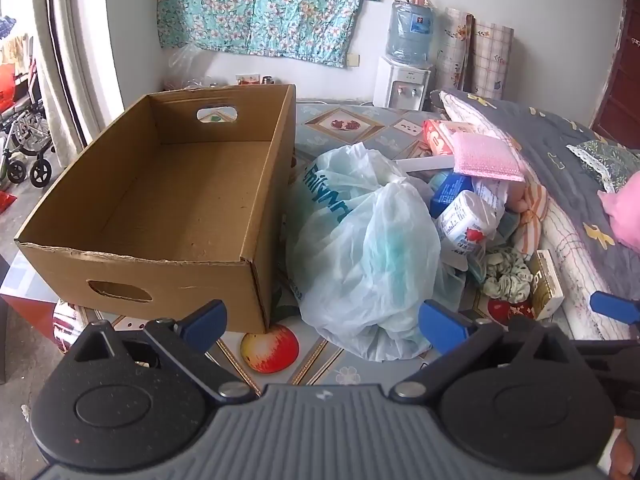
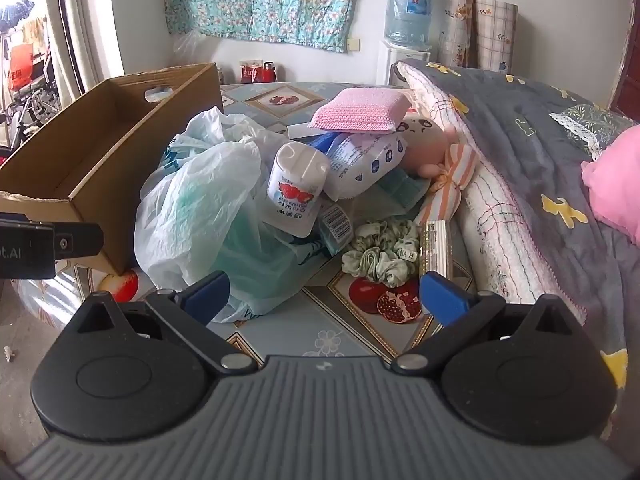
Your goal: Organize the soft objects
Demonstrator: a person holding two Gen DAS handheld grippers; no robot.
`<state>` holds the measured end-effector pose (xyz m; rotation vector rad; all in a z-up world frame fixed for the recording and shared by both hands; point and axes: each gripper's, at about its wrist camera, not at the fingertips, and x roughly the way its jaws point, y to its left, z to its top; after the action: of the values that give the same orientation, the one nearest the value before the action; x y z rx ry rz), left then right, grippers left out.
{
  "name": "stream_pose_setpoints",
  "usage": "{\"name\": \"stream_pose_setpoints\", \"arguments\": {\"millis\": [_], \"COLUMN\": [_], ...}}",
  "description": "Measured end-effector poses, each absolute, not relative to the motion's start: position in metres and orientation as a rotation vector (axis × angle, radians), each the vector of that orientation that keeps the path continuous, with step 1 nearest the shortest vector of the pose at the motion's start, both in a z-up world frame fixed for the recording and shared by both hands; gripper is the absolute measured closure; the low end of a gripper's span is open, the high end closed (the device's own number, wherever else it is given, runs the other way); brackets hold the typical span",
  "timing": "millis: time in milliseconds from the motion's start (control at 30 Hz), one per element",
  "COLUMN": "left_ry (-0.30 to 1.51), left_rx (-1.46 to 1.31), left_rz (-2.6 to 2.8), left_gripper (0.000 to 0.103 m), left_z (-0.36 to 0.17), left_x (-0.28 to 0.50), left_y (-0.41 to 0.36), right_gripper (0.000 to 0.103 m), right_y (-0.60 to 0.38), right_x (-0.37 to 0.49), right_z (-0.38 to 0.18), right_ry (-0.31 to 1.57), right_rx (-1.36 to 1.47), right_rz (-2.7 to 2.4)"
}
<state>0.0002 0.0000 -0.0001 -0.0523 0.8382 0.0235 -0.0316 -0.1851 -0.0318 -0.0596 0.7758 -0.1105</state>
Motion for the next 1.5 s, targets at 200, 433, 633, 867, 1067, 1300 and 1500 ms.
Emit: {"name": "stream_pose_setpoints", "arguments": {"millis": [200, 433, 633, 867, 1067, 1300, 1500], "left_ry": [0.845, 0.854, 0.856, 0.856, 0.852, 0.852, 0.850], "left_rx": [-0.050, -0.038, -0.038, -0.039, -0.045, -0.044, -0.046], "left_rz": [0.028, 0.028, 0.026, 0.025, 0.022, 0.023, 0.024], "left_gripper": [0.000, 0.000, 0.000, 0.000, 0.000, 0.001, 0.001], "left_z": [-0.001, -0.006, -0.004, -0.004, -0.006, -0.005, -0.003], "left_x": [0.001, 0.002, 0.002, 0.002, 0.002, 0.002, 0.002], "left_y": [0.001, -0.005, -0.005, -0.004, -0.004, -0.001, -0.001], "right_gripper": [0.001, 0.001, 0.001, 0.001, 0.001, 0.001, 0.001], "right_y": [-0.188, -0.183, -0.187, -0.186, -0.185, -0.183, -0.183], "right_x": [-0.028, -0.028, -0.025, -0.025, -0.024, -0.023, -0.023], "right_z": [-0.035, -0.039, -0.037, -0.034, -0.033, -0.033, -0.033], "right_ry": [0.792, 0.801, 0.815, 0.811, 0.811, 0.810, 0.810], "right_rx": [-0.071, -0.056, -0.050, -0.054, -0.062, -0.064, -0.065], "right_rz": [-0.124, -0.113, -0.101, -0.102, -0.109, -0.107, -0.108]}}
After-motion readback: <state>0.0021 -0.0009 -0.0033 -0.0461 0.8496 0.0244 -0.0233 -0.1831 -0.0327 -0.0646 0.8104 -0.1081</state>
